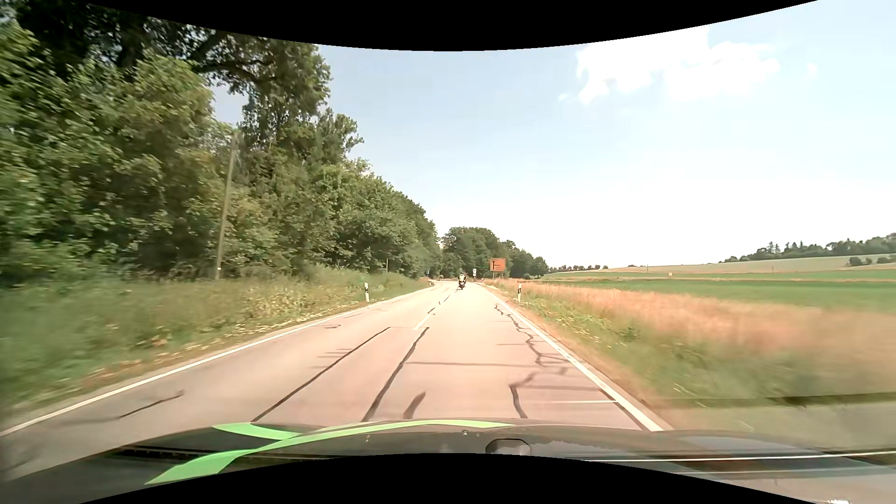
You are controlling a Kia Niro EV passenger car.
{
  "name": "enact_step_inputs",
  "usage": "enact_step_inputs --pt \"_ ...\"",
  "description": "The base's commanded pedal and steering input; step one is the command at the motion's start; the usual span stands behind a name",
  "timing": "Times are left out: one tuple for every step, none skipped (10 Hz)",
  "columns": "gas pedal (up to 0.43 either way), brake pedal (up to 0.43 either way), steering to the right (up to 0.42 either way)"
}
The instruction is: Follow the waypoints while adhering to traffic rules and regulations
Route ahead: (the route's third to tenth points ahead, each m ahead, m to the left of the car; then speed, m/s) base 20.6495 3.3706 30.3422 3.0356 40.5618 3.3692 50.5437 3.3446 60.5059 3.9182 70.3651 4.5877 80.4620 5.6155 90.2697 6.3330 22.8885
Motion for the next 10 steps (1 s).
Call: enact_step_inputs --pt "0.177 0.0 0.001" --pt "0.189 0.0 0.001" --pt "0.228 0.0 -0.002" --pt "0.228 0.0 -0.003" --pt "0.228 0.0 -0.003" --pt "0.24 0.0 -0.003" --pt "0.248 0.0 -0.003" --pt "0.26 0.0 -0.003" --pt "0.28 0.0 -0.003" --pt "0.28 0.0 -0.003"
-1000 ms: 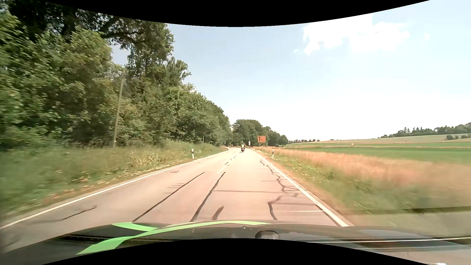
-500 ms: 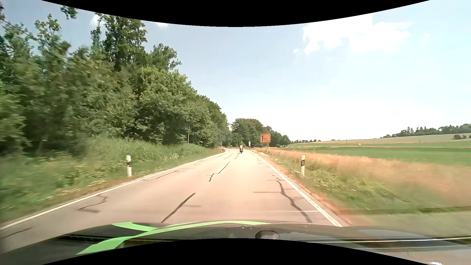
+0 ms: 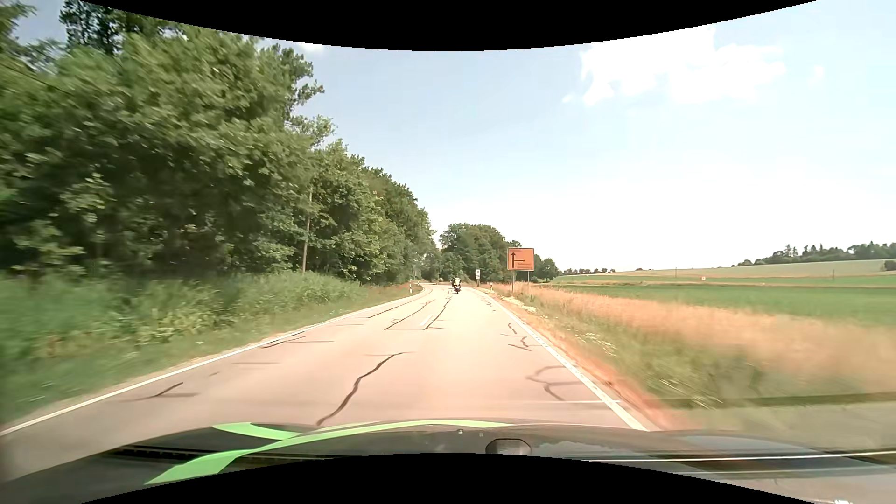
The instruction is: Follow the waypoints while adhering to traffic rules and regulations
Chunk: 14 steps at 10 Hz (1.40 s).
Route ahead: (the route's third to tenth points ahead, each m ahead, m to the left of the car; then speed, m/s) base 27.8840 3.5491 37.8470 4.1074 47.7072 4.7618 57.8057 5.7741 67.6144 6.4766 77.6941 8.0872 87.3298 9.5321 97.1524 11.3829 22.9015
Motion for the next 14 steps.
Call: enact_step_inputs --pt "0.28 0.0 -0.003" --pt "0.28 0.0 -0.003" --pt "0.28 0.0 -0.003" --pt "0.28 0.0 -0.003" --pt "0.28 0.0 -0.003" --pt "0.299 0.0 -0.004" --pt "0.299 0.0 -0.004" --pt "0.299 0.0 -0.006" --pt "0.311 0.0 -0.007" --pt "0.311 0.0 -0.009" --pt "0.311 0.0 -0.011" --pt "0.319 0.0 -0.013" --pt "0.319 0.0 -0.014" --pt "0.319 0.0 -0.015"
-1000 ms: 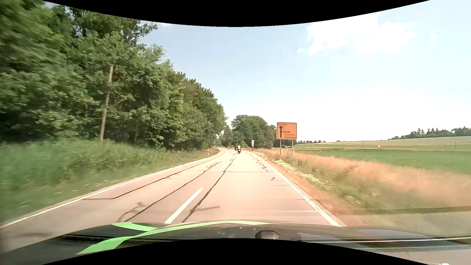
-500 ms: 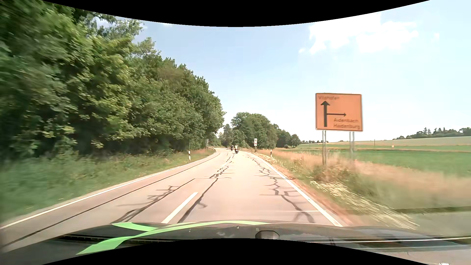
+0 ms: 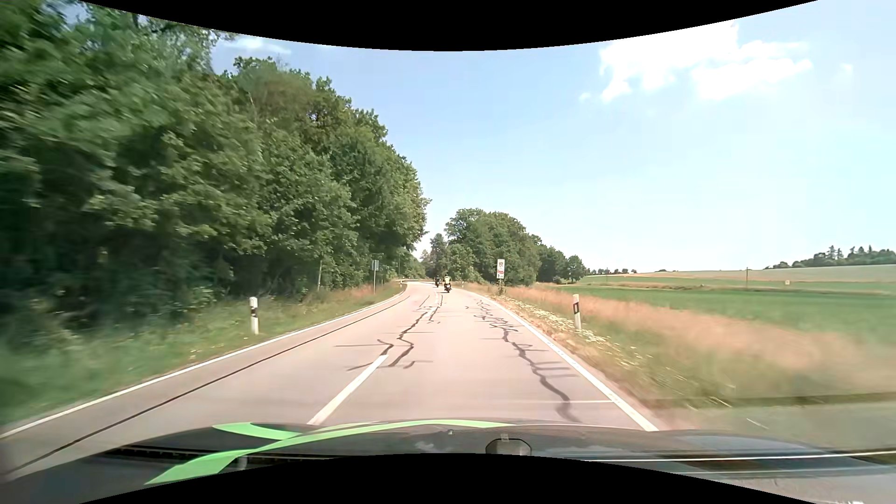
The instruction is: Follow the waypoints while adhering to traffic rules and regulations
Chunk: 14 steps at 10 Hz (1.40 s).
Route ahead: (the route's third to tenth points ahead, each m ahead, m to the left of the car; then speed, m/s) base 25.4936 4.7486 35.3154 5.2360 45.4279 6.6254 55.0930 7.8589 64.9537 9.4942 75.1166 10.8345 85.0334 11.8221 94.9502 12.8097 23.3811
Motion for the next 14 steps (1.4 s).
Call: enact_step_inputs --pt "0.331 0.0 -0.015" --pt "0.331 0.0 -0.015" --pt "0.331 0.0 -0.016" --pt "0.319 0.0 -0.016" --pt "0.319 0.0 -0.017" --pt "0.319 0.0 -0.018" --pt "0.319 0.0 -0.019" --pt "0.319 0.0 -0.02" --pt "0.319 0.0 -0.021" --pt "0.311 0.0 -0.022" --pt "0.22 0.0 -0.022" --pt "0.209 0.0 -0.021" --pt "0.209 0.0 -0.021" --pt "0.209 0.0 -0.02"
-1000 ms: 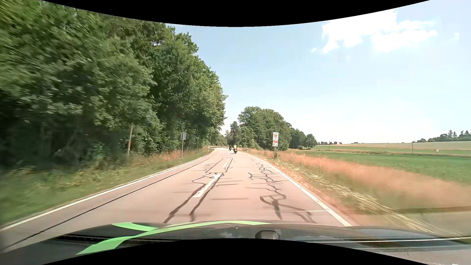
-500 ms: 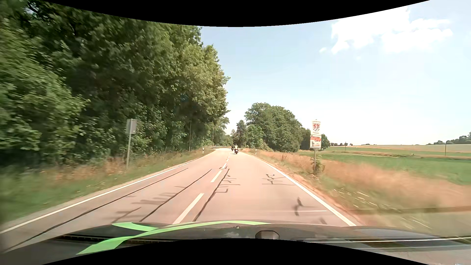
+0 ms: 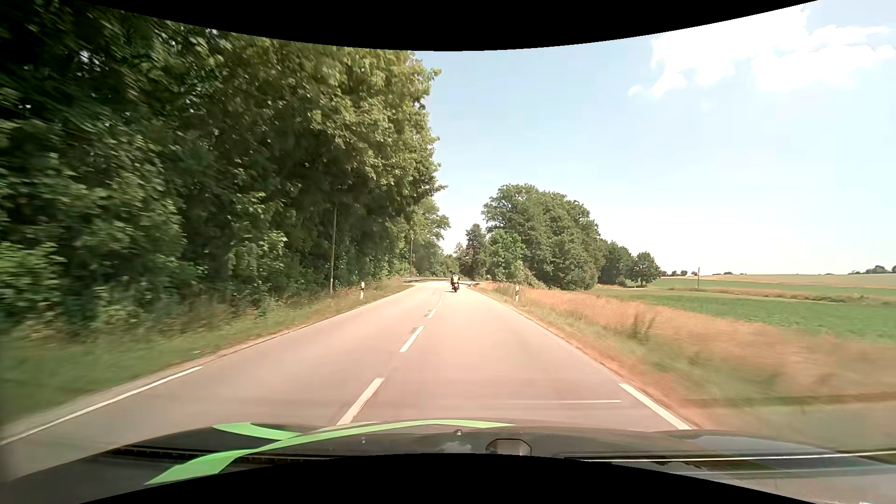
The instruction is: Follow the waypoints while adhering to traffic rules and regulations
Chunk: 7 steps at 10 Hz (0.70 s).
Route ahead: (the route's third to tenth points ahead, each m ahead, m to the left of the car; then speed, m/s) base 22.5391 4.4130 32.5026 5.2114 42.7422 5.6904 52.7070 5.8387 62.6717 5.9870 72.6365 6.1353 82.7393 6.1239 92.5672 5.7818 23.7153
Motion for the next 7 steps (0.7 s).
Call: enact_step_inputs --pt "0.197 0.0 -0.019" --pt "0.15 0.0 -0.017" --pt "0.13 0.0 -0.016" --pt "0.118 0.0 -0.013" --pt "0.098 0.0 -0.01" --pt "0.087 0.0 -0.006" --pt "0.079 0.0 -0.004"
